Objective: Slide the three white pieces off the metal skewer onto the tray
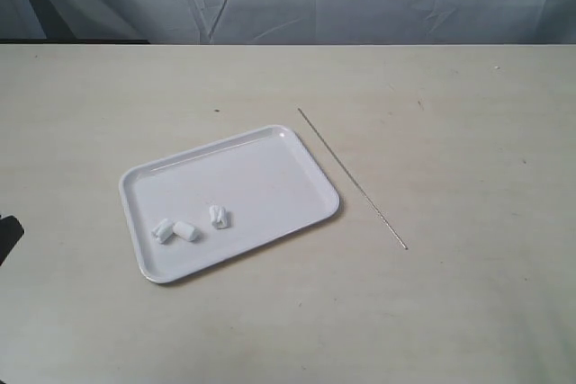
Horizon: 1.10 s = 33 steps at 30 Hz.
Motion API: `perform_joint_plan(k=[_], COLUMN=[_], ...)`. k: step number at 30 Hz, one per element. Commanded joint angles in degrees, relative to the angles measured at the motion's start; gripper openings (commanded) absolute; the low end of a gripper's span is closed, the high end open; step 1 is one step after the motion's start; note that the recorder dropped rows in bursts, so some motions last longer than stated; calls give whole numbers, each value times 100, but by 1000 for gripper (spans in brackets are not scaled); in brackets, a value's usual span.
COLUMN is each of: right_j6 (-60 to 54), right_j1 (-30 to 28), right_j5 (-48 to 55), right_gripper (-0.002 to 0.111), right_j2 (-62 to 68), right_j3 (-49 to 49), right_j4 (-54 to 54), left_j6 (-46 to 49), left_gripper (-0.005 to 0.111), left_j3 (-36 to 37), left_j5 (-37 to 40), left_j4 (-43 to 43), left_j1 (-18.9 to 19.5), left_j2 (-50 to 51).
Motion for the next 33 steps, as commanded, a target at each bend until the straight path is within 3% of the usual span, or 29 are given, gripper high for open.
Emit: perform_joint_plan(k=[1, 17, 20, 22, 24, 25, 26, 28, 31, 33], right_j6=[14, -525, -514, -514, -514, -514, -514, -514, -514, -514], right_j1=[-30, -19, -19, -19, -19, -19, -19, -19, -19, -19], right_j5=[-111, -71, -78, -78, -78, -78, -78, -78, -90, -90], right_gripper=[32, 32, 32, 32, 32, 32, 32, 32, 32, 32], right_j2=[-38, -38, -38, -38, -38, -38, -38, -38, -38, -38], right_j3=[12, 12, 12, 12, 12, 12, 12, 12, 12, 12], right_j4=[-202, -94, -94, -94, -94, -94, -94, -94, -94, -94], left_j6=[-15, -15, -15, -15, 12, 202, 529, 2113, 6199, 8342], left_gripper=[21, 21, 20, 11, -1, 0, 0, 0, 0, 0], left_j3=[21, 21, 21, 21, 21, 21, 21, 21, 21, 21], left_j5=[-31, -114, 299, 884, 1649, 2088, 2385, 3072, 3263, 3295], left_j4=[-34, -34, -34, -176, -748, -1486, -2280, -4389, -6491, -7668], left_j1=[-20, -20, -20, -20, -20, -20, -20, -20, -20, -20], left_j2=[-25, -25, -25, -25, -25, -25, -25, -25, -25, -25])
